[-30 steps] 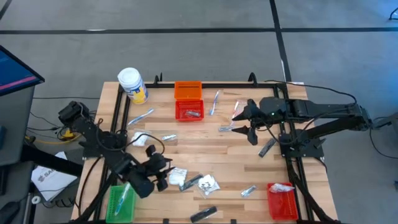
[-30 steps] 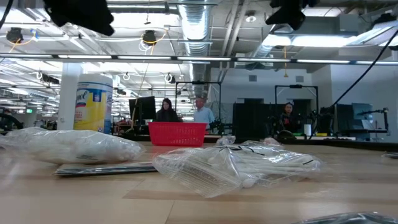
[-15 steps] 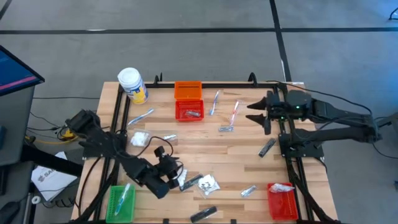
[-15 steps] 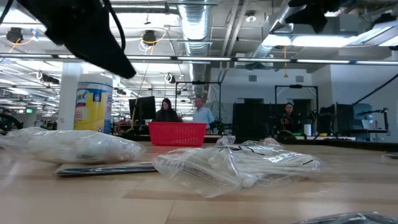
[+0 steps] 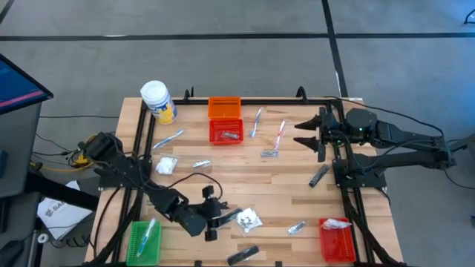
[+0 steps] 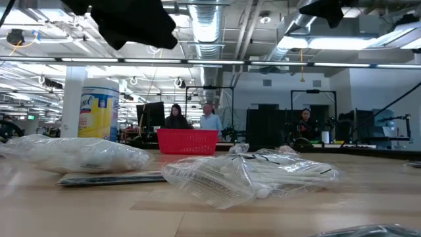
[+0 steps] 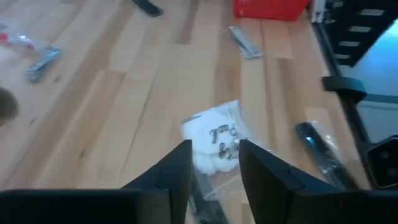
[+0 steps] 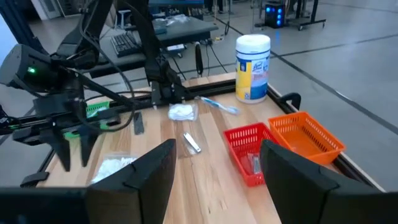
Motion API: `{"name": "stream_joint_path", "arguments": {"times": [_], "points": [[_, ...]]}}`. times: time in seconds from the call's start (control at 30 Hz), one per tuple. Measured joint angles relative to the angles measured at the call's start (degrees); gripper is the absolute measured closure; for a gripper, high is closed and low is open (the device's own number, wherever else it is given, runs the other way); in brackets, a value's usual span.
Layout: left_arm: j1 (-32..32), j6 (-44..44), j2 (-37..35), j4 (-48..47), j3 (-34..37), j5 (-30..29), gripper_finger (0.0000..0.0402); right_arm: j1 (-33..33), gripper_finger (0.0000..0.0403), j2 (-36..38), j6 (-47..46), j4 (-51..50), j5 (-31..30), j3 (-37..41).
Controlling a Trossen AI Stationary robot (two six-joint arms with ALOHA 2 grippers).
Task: Pick & Place Travel size toiletries
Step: Put the comb into the orange basket
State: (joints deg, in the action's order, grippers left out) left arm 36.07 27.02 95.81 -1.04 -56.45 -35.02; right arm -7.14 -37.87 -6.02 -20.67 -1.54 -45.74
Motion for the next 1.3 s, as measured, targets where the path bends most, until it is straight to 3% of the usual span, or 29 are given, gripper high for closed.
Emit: {"name": "stream_joint_path", "arguments": {"times": [0.2,0.43,0.5,0.6,1.0,1.3], "points": [[-2.64,0.23,0.12,-0.01,0.0,3.14,0.0302,0.0,0.0178,-0.95,0.0,0.2,0.0,0.0],[-6.28,3.16,4.13,-0.59,-0.02,20.77,0.0354,0.0,0.0178,-3.47,0.0,0.16,0.0,0.0],[-7.03,3.67,6.21,-0.3,-0.02,23.81,0.0385,-0.02,0.0178,-4.28,0.0,0.13,0.0,0.01],[-8.18,5.08,8.52,-0.48,-0.02,27.47,0.0396,-0.02,0.0178,-5.25,0.0,0.29,0.0,0.02],[-11.88,7.95,14.16,0.81,-0.35,32.29,0.0401,-0.07,0.0178,-5.99,0.0,0.75,0.0,0.02],[-15.33,-0.03,11.87,-4.23,-0.06,26.55,0.0401,-0.09,0.0178,-5.99,0.0,0.8,0.0,0.02]]}}
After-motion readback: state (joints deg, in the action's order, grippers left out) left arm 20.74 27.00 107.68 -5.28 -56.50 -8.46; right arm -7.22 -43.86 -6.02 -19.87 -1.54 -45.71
